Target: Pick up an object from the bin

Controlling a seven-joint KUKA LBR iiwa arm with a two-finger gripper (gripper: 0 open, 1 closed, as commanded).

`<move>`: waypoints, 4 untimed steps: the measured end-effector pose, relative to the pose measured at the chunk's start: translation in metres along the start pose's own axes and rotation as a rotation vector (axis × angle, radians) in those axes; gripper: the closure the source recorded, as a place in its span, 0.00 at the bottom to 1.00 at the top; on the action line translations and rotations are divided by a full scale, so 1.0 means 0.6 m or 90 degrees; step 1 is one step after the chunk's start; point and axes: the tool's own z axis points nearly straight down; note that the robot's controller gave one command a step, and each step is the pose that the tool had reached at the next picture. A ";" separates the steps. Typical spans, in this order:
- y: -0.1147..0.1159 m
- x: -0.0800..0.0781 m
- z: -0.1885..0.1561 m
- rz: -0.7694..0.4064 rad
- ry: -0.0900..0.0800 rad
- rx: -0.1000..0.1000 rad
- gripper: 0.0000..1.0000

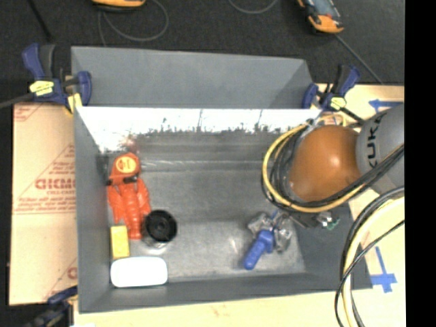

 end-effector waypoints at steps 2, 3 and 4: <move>0.029 -0.017 -0.200 -0.016 -0.001 0.000 1.00; 0.029 -0.017 -0.200 -0.015 -0.001 0.000 1.00; 0.036 -0.017 -0.259 -0.022 0.002 -0.003 1.00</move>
Offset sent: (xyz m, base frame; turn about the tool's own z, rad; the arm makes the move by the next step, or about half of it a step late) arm -0.0070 0.0196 0.1197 -0.0288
